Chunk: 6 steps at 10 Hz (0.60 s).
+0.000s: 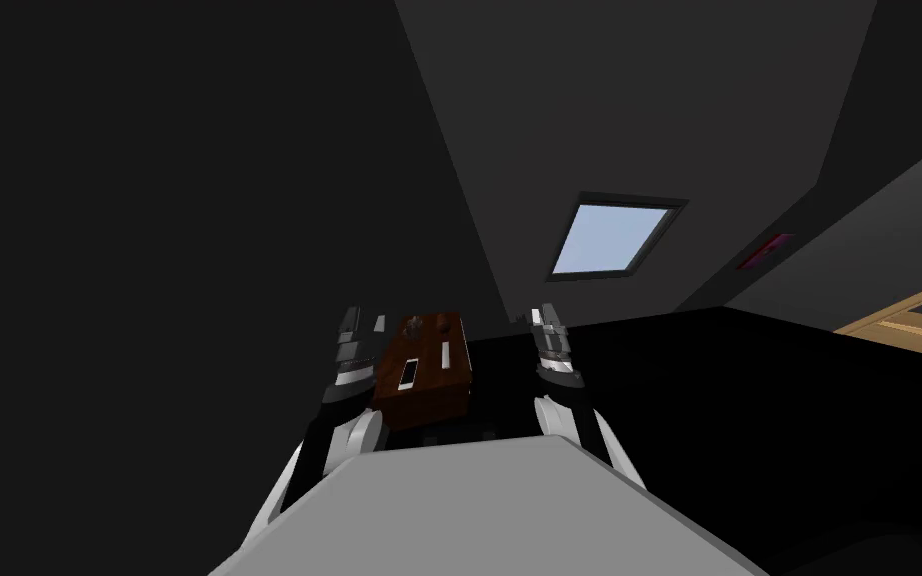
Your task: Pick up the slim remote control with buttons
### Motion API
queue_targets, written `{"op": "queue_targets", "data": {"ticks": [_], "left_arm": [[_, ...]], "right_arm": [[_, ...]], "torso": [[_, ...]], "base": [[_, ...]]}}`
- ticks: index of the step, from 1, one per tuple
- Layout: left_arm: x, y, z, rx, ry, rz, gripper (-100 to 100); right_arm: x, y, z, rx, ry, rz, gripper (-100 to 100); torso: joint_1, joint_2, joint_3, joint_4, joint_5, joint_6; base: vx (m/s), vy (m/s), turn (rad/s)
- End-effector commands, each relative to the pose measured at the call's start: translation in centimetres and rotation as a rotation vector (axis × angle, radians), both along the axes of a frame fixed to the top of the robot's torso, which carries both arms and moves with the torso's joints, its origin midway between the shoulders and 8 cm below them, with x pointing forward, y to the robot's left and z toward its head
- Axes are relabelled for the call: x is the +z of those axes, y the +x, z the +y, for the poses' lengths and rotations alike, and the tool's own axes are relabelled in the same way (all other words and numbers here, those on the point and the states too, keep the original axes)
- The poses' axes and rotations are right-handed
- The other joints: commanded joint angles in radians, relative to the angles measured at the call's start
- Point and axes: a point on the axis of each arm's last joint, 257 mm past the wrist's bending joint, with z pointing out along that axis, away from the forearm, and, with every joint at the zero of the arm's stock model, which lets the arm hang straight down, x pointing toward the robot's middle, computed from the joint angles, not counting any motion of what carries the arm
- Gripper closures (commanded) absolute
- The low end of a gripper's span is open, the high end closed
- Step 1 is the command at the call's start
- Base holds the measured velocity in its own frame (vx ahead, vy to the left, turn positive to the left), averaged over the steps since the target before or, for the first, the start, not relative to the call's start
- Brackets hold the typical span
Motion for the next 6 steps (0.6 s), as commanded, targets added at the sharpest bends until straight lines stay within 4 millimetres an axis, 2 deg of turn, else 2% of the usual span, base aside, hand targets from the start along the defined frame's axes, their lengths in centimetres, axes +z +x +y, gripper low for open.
{"op": "queue_targets", "data": {"ticks": [1, 4, 5, 6], "left_arm": [[-2.6, 0.8, 0.5, -0.013, 0.004, 0.076, -100], [-9.0, 2.3, 2.6, -0.016, -0.022, 0.247, -100], [-9.0, 2.3, 2.6, -0.016, -0.022, 0.247, -100], [-11.3, 2.6, 3.6, -0.013, -0.039, 0.312, -100]], "right_arm": [[0.0, 0.0, 0.0, 0.000, 0.000, 0.000, 0], [0.0, 0.0, 0.0, 0.000, 0.000, 0.000, 0], [0.0, 0.0, 0.0, 0.000, 0.000, 0.000, 0], [0.0, 0.0, 0.0, 0.000, 0.000, 0.000, 0]], "torso": [[0.000, 0.000, 0.000, 0.000, 0.000, 0.000], [-0.007, -0.001, -0.001, 0.000, -0.001, 0.000], [-0.009, -0.001, -0.001, 0.000, -0.002, 0.000], [-0.007, -0.001, -0.001, 0.000, -0.002, 0.000]], "base": [[0.014, -0.042, 0.028], [0.015, -0.116, 0.034], [0.013, -0.109, 0.027], [0.020, -0.093, 0.019]]}}
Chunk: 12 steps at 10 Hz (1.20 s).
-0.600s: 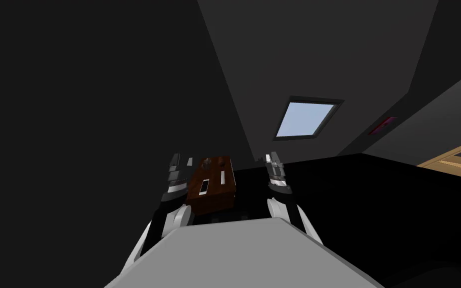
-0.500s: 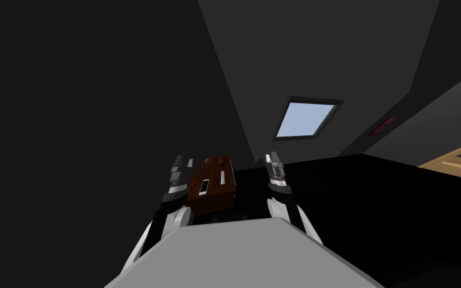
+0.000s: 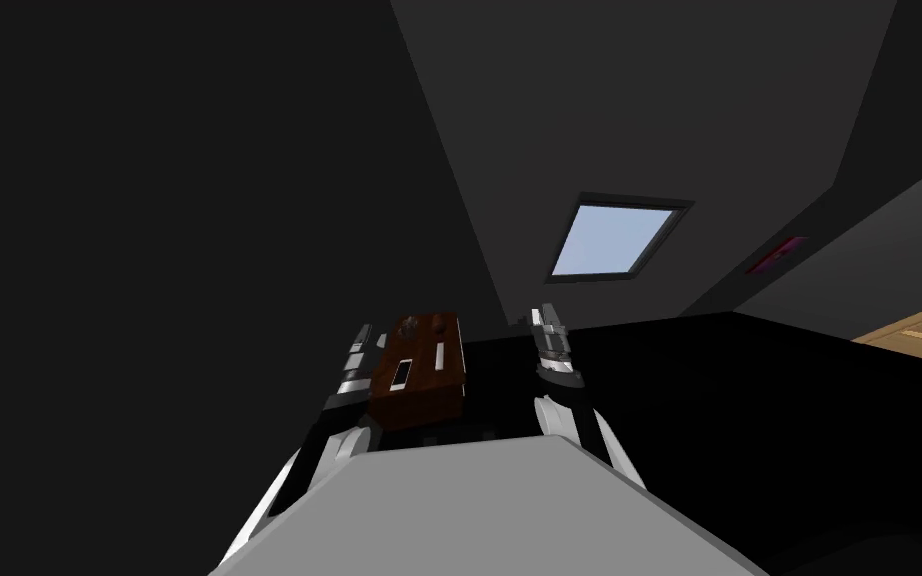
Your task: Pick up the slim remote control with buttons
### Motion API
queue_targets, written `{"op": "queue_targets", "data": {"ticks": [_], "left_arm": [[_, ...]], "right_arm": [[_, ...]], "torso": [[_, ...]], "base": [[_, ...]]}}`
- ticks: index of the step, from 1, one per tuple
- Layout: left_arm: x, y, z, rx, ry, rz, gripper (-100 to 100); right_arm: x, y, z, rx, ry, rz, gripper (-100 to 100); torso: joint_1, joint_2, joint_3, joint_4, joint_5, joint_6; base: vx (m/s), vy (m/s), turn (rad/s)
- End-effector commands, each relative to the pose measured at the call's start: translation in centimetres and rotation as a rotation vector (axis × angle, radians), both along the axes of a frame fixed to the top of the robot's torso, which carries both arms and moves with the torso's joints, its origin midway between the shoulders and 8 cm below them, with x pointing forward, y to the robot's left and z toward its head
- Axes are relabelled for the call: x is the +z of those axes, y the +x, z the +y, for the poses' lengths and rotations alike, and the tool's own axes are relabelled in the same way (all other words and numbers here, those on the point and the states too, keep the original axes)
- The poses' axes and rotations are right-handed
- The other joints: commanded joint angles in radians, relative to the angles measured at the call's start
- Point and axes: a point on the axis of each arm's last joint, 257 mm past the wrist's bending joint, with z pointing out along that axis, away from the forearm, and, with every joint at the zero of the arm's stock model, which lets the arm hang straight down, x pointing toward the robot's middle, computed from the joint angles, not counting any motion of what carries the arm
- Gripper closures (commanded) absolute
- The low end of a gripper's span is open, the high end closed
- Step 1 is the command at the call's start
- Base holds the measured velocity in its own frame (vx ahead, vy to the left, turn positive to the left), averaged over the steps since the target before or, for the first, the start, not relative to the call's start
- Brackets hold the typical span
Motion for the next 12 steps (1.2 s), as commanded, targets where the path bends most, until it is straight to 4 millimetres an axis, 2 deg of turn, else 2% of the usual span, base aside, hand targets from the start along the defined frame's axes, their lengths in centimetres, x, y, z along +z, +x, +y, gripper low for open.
{"op": "queue_targets", "data": {"ticks": [1, 4, 5, 6, 7, 8, 9, 10, 11, 12], "left_arm": [[-3.7, 0.5, 1.4, 0.009, -0.025, 0.101, -100], [-8.2, 0.5, 3.2, 0.027, -0.050, 0.210, -100], [-10.5, 0.3, 4.5, 0.040, -0.071, 0.277, -100], [-11.4, 0.2, 4.8, 0.044, -0.074, 0.294, -100], [-14.5, -0.3, 6.5, 0.064, -0.099, 0.378, -100], [-15.5, -0.5, 6.7, 0.070, -0.102, 0.396, -100], [-17.8, -1.2, 8.5, 0.092, -0.126, 0.458, -100], [-19.2, -1.6, 8.8, 0.099, -0.132, 0.492, -100], [-21.8, -2.6, 10.8, 0.127, -0.159, 0.563, -100], [-22.7, -3.0, 10.9, 0.132, -0.164, 0.586, -100]], "right_arm": [[0.0, 0.0, 0.0, 0.000, 0.000, 0.000, 0], [0.0, 0.0, 0.0, 0.000, 0.000, 0.000, 0], [0.0, 0.0, 0.0, 0.000, 0.000, 0.000, 0], [0.0, 0.0, 0.0, 0.000, 0.000, 0.000, 0], [0.0, 0.0, 0.0, 0.000, 0.000, 0.000, 0], [0.0, 0.0, 0.0, 0.000, 0.000, 0.000, 0], [0.0, 0.0, 0.0, 0.000, 0.000, 0.000, 0], [0.0, 0.0, 0.0, 0.000, 0.000, 0.000, 0], [0.0, 0.0, 0.0, 0.000, 0.000, 0.000, 0], [0.0, 0.0, 0.0, 0.000, 0.000, 0.000, 0]], "torso": [[0.000, 0.000, 0.000, 0.000, 0.000, 0.000], [-0.004, -0.001, 0.000, 0.000, -0.001, 0.000], [-0.002, 0.000, 0.000, 0.000, -0.001, 0.000], [-0.002, -0.001, 0.000, 0.000, -0.001, 0.000], [-0.001, 0.000, 0.000, 0.000, 0.000, 0.000], [-0.002, 0.000, 0.000, 0.000, -0.001, 0.000], [-0.002, 0.000, 0.000, 0.000, -0.001, 0.000], [-0.004, -0.001, 0.000, 0.000, -0.001, 0.000], [-0.003, -0.001, 0.000, 0.000, -0.001, 0.000], [-0.006, -0.001, -0.001, 0.000, -0.001, 0.000]], "base": [[0.044, -0.139, 0.037], [0.025, -0.142, 0.032], [0.027, -0.130, 0.036], [0.014, -0.119, 0.023], [0.028, -0.135, 0.035], [0.018, -0.127, 0.032], [0.033, -0.179, 0.034], [0.021, -0.155, 0.033], [0.040, -0.188, 0.037], [0.041, -0.157, 0.041]]}}
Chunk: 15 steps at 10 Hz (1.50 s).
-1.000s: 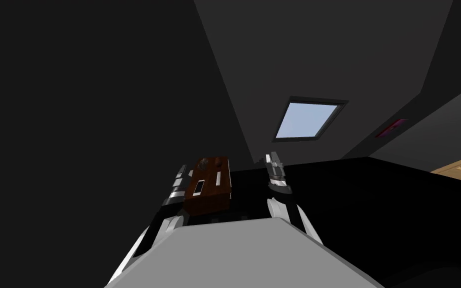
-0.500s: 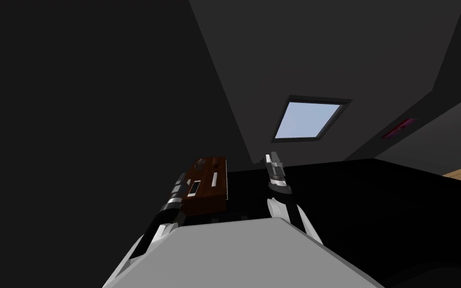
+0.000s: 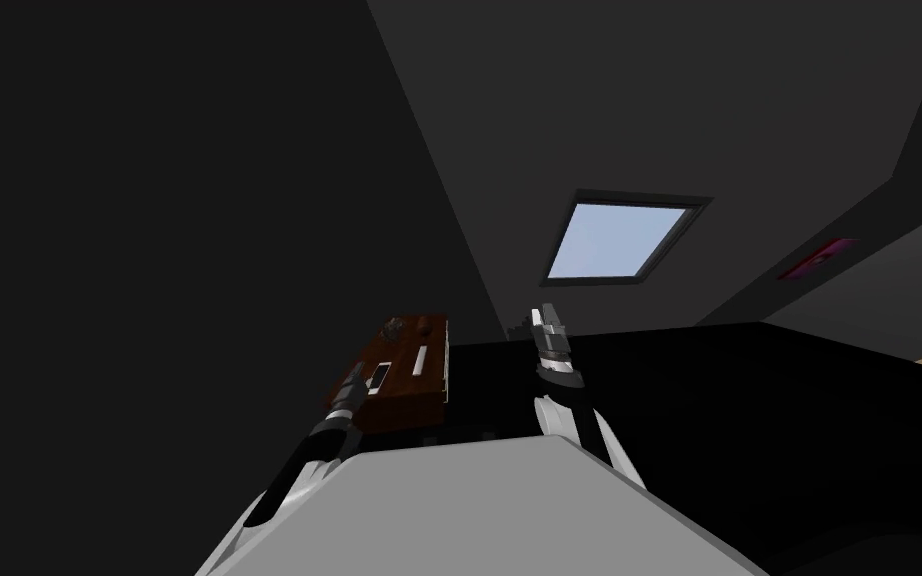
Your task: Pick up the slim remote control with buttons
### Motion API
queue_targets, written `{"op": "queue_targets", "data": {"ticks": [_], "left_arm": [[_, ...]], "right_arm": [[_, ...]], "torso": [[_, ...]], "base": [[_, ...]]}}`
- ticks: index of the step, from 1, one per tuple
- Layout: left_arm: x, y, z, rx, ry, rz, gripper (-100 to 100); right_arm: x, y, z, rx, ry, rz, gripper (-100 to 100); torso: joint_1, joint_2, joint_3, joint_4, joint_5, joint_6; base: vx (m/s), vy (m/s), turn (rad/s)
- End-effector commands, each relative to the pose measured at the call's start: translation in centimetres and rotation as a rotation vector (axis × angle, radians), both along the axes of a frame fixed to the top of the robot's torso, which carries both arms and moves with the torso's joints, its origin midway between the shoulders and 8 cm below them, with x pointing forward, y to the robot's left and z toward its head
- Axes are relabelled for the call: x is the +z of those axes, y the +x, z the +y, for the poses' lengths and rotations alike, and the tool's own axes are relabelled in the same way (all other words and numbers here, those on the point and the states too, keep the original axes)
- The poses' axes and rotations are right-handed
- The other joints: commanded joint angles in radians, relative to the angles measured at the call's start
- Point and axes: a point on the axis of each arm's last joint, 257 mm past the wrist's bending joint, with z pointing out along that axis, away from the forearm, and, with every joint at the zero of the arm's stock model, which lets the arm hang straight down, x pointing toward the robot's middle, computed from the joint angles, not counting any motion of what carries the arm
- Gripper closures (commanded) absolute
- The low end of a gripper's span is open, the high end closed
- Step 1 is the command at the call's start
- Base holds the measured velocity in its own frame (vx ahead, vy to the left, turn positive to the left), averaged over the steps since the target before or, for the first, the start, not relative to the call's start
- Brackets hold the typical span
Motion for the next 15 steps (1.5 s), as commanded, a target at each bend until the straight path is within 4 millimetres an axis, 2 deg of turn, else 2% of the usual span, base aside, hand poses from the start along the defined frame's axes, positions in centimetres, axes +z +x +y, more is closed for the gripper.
{"op": "queue_targets", "data": {"ticks": [1, 3, 4, 6, 7, 9, 10, 11, 12, 13, 14, 15], "left_arm": [[-3.0, -1.5, 2.1, 0.037, -0.031, 0.086, -100], [-4.5, -2.3, 2.5, 0.048, -0.037, 0.121, -100], [-6.4, -3.5, 4.5, 0.082, -0.061, 0.183, -100], [-7.7, -4.3, 4.9, 0.094, -0.066, 0.214, -100], [-9.2, -5.6, 6.9, 0.129, -0.091, 0.268, -100], [-10.6, -6.6, 7.3, 0.144, -0.097, 0.302, -100], [-11.9, -8.0, 9.2, 0.183, -0.123, 0.356, -100], [-13.1, -9.0, 9.6, 0.197, -0.128, 0.383, -100], [-14.0, -10.3, 11.5, 0.237, -0.156, 0.429, -100], [-15.3, -11.6, 11.9, 0.255, -0.162, 0.461, -100], [-16.2, -13.2, 13.9, 0.304, -0.189, 0.501, -100], [-17.1, -14.2, 14.0, 0.315, -0.197, 0.529, -100]], "right_arm": [[0.0, 0.0, 0.0, 0.000, 0.000, 0.000, 0], [0.0, 0.0, 0.0, 0.000, 0.000, 0.000, 0], [0.0, 0.0, 0.0, 0.000, 0.000, 0.000, 0], [0.0, 0.0, 0.0, 0.000, 0.000, 0.000, 0], [0.0, 0.0, 0.0, 0.000, 0.000, 0.000, 0], [0.0, 0.0, 0.0, 0.000, 0.000, 0.000, 0], [0.0, 0.0, 0.0, 0.000, 0.000, 0.000, 0], [0.0, 0.0, 0.0, 0.000, 0.000, 0.000, 0], [0.0, 0.0, 0.0, 0.000, 0.000, 0.000, 0], [0.0, 0.0, 0.0, 0.000, 0.000, 0.000, 0], [0.0, 0.0, 0.0, 0.000, 0.000, 0.000, 0], [0.0, 0.0, 0.0, 0.000, 0.000, 0.000, 0]], "torso": [[0.000, 0.000, 0.000, 0.000, 0.000, 0.000], [0.000, 0.000, 0.000, 0.000, 0.000, 0.000], [0.005, 0.001, 0.001, 0.000, 0.001, 0.000], [0.003, 0.001, 0.001, 0.000, 0.001, 0.000], [0.005, 0.001, 0.001, 0.000, 0.001, 0.000], [0.001, -0.001, 0.000, 0.000, 0.000, 0.000], [0.006, 0.000, 0.000, 0.000, 0.001, 0.000], [0.004, -0.001, -0.001, 0.000, 0.001, 0.000], [0.003, -0.001, -0.001, 0.000, 0.001, 0.000], [-0.001, -0.002, -0.001, 0.000, 0.000, 0.000], [0.000, -0.001, -0.001, 0.000, 0.000, 0.000], [0.001, -0.002, -0.001, 0.000, 0.000, 0.000]], "base": [[0.050, -0.175, 0.032], [0.021, -0.107, 0.021], [0.026, -0.102, 0.031], [0.017, -0.096, 0.020], [0.037, -0.155, 0.029], [0.040, -0.099, 0.026], [0.058, -0.110, 0.035], [0.054, -0.120, 0.032], [0.063, -0.188, 0.052], [0.051, -0.158, 0.031], [0.076, -0.145, 0.053], [0.072, -0.109, 0.018]]}}
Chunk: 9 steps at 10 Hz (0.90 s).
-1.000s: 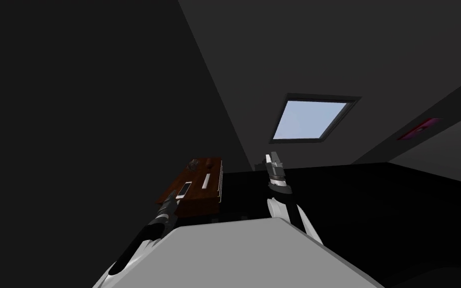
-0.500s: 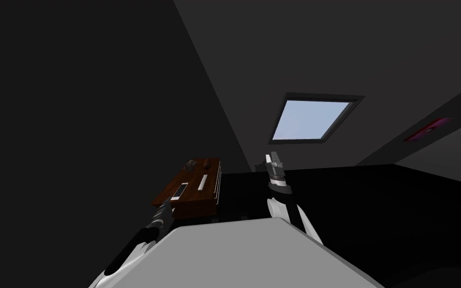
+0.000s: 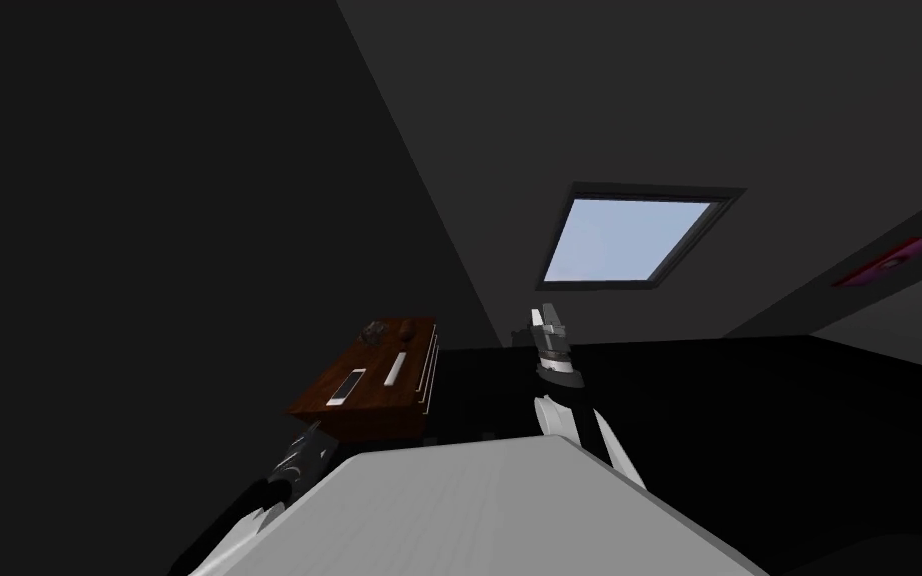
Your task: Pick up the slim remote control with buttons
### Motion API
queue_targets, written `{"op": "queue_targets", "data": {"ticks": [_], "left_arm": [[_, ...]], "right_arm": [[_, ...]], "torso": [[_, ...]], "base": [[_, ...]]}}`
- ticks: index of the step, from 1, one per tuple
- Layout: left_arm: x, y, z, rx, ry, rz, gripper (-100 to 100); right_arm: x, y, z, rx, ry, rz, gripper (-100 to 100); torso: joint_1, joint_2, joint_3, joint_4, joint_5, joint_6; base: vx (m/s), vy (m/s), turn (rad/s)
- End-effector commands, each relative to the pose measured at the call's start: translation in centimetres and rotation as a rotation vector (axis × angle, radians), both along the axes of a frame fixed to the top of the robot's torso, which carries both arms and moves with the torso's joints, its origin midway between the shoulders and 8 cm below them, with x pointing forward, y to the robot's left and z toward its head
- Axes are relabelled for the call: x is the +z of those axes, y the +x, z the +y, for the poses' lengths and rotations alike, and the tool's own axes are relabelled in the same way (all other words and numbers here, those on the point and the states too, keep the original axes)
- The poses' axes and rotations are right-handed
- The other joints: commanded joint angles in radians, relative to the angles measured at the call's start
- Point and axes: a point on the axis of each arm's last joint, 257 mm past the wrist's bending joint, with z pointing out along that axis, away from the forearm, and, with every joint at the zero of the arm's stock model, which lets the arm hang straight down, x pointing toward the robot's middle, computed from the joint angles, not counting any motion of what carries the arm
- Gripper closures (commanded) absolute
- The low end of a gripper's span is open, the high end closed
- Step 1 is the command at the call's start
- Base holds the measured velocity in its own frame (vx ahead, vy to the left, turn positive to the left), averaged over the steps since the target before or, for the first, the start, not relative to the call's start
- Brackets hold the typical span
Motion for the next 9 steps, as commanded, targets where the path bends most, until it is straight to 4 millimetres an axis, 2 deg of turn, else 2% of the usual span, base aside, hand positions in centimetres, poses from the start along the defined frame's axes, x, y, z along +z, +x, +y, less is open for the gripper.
{"op": "queue_targets", "data": {"ticks": [1, 3, 4, 5, 6, 7, 8, 9], "left_arm": [[-0.9, -1.7, 2.1, 0.060, -0.028, 0.046, -100], [-2.1, -3.2, 2.2, 0.077, -0.040, 0.083, -100], [-2.6, -4.5, 3.7, 0.128, -0.066, 0.116, -100], [-3.3, -5.6, 3.9, 0.142, -0.071, 0.138, -100], [-3.4, -6.4, 5.2, 0.189, -0.094, 0.155, -100], [-4.3, -7.7, 5.3, 0.205, -0.104, 0.184, -100], [-4.2, -8.1, 6.4, 0.248, -0.126, 0.190, -100], [-5.0, -9.4, 6.3, 0.264, -0.138, 0.221, -100]], "right_arm": [[0.0, 0.0, 0.0, 0.000, 0.000, 0.000, 0], [0.0, 0.0, 0.0, 0.000, 0.000, 0.000, 0], [0.0, 0.0, 0.0, 0.000, 0.000, 0.000, 0], [0.0, 0.0, 0.0, 0.000, 0.000, 0.000, 0], [0.0, 0.0, 0.0, 0.000, 0.000, 0.000, 0], [0.0, 0.0, 0.0, 0.000, 0.000, 0.000, 0], [0.0, 0.0, 0.0, 0.000, 0.000, 0.000, 0], [0.0, 0.0, 0.0, 0.000, 0.000, 0.000, 0]], "torso": [[0.000, 0.000, 0.000, 0.000, 0.000, 0.000], [0.001, -0.001, -0.001, 0.000, 0.000, 0.000], [0.005, 0.001, 0.001, 0.000, 0.001, 0.000], [0.004, 0.000, 0.000, 0.000, 0.001, 0.000], [0.003, 0.000, 0.000, 0.000, 0.001, 0.000], [0.002, -0.002, -0.001, 0.000, 0.001, 0.000], [0.002, -0.002, -0.001, 0.000, 0.001, 0.000], [0.003, -0.004, -0.002, -0.001, 0.001, 0.000]], "base": [[0.099, -0.125, 0.068], [0.054, -0.068, 0.010], [0.070, -0.066, 0.043], [0.075, -0.070, 0.031], [0.110, -0.094, 0.047], [0.106, -0.084, 0.027], [0.133, -0.077, 0.049], [0.120, -0.064, 0.020]]}}
